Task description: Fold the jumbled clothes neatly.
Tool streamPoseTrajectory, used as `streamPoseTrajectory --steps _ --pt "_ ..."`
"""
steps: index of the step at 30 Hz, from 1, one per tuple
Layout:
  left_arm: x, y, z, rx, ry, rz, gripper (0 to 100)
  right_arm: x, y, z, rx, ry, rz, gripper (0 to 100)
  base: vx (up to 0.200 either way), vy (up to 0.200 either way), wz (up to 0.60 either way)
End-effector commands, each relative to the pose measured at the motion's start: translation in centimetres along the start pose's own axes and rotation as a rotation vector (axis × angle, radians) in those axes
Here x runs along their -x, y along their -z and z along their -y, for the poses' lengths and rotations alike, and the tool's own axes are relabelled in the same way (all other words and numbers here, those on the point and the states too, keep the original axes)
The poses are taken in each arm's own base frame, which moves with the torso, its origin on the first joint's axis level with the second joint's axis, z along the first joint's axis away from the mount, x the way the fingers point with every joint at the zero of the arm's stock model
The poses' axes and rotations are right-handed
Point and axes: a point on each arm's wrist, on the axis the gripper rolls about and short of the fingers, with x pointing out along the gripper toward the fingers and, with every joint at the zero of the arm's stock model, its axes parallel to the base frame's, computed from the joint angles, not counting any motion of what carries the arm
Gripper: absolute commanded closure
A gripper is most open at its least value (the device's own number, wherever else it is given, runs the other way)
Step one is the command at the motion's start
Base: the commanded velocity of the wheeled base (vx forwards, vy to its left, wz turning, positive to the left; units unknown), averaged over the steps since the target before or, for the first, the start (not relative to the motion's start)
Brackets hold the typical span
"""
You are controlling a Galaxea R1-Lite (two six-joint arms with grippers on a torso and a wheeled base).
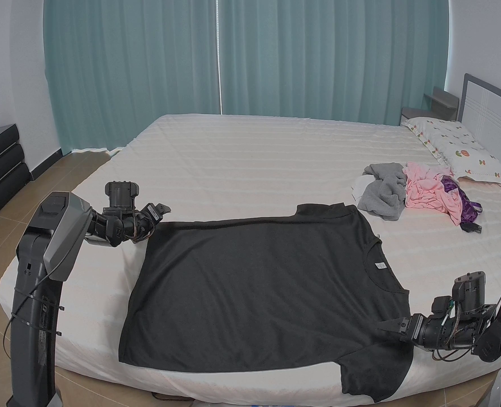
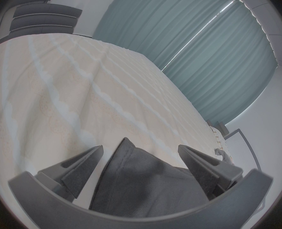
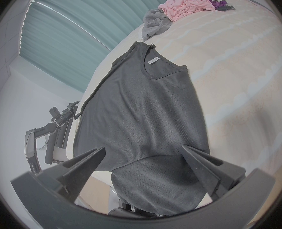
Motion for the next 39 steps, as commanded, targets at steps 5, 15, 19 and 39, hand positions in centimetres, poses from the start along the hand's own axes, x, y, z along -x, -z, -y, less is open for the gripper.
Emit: streamPoseTrajectory --steps 5,15,19,39 --pt "-0.5 0.1 -0.8 -0.002 -0.012 0.001 100 0.1 0.3 0.1 -0.004 0.007 -0.010 0 0.000 0.000 0.00" --pt "-1.3 -1.1 -1.1 -0.040 -0.025 0.103 100 0.0 0.2 0.3 -0.009 0.016 -0.009 0 0.000 0.000 0.00" --pt "-1.4 -1.3 -0.7 -0.043 -0.028 0.127 100 0.1 -0.3 -0.1 0.009 -0.016 0.040 0 0.000 0.000 0.00" --pt "-1.4 -2.3 -0.5 -0.042 -0.021 0.163 100 -9.4 -9.8 -2.7 0.088 -0.098 0.373 0 0.000 0.000 0.00"
